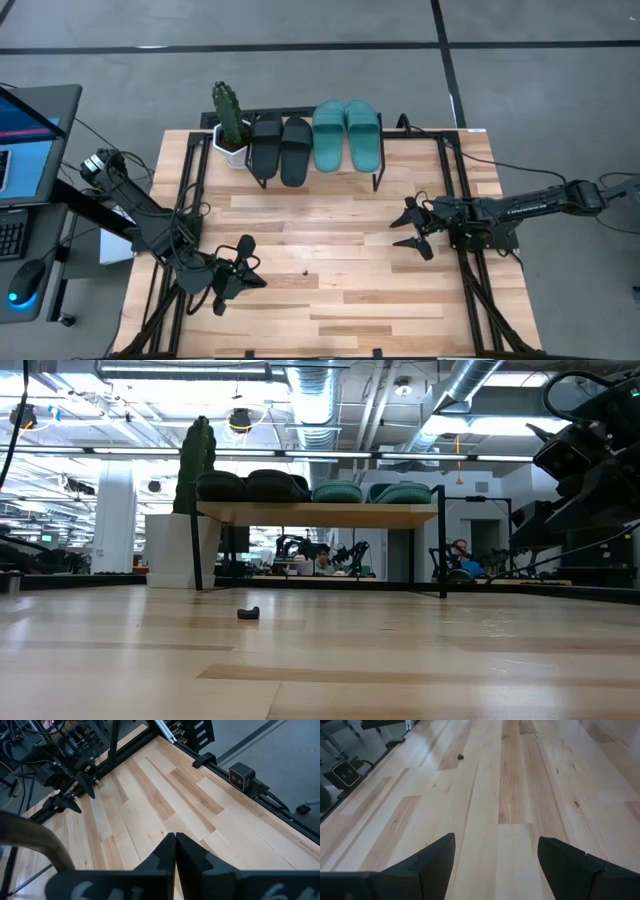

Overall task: Pick and place slides into the shelf
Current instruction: Return to Home Position

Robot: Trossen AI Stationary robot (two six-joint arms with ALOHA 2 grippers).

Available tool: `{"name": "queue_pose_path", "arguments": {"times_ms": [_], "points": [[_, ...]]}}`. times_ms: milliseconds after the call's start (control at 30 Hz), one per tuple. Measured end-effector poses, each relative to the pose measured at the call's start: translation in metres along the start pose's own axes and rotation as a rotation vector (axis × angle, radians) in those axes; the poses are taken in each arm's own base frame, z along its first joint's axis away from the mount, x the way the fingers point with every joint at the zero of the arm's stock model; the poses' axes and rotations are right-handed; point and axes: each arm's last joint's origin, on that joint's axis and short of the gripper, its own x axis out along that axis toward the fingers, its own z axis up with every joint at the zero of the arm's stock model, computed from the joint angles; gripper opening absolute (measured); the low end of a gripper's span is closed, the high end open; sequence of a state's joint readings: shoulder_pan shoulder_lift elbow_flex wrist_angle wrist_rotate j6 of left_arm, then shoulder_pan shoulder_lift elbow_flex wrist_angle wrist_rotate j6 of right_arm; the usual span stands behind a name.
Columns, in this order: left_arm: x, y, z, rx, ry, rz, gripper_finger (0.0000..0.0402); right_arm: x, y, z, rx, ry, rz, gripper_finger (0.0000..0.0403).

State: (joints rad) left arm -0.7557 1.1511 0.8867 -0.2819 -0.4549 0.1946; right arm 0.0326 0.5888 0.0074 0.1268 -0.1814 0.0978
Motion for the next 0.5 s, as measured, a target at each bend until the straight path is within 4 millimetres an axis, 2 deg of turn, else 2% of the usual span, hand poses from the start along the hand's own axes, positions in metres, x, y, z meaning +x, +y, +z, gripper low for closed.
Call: {"name": "queue_pose_path", "arguments": {"times_ms": [67,133,233,367,500], "points": [[0.000,0.000,0.000,0.000,0.000,0.000,0.0002,0.000,0.000,0.000,0.000,0.000,0.000,0.0269],[-0.002,-0.001,0.000,-0.029,-0.016,-0.082,0.0002,0.000,0.000,0.000,0.000,0.000,0.000,0.0269],[-0.014,0.000,-0.001,-0.034,-0.022,-0.140,0.0002,0.000,0.000,0.000,0.000,0.002,0.000,0.0269],[-0.047,0.014,-0.005,-0.112,-0.042,-0.116,0.0002,0.000,0.000,0.000,0.000,0.004,0.000,0.0269],[-0.082,0.034,-0.018,-0.238,-0.046,-0.039,0.0002,0.000,0.000,0.000,0.000,0.004,0.000,0.0269]]}}
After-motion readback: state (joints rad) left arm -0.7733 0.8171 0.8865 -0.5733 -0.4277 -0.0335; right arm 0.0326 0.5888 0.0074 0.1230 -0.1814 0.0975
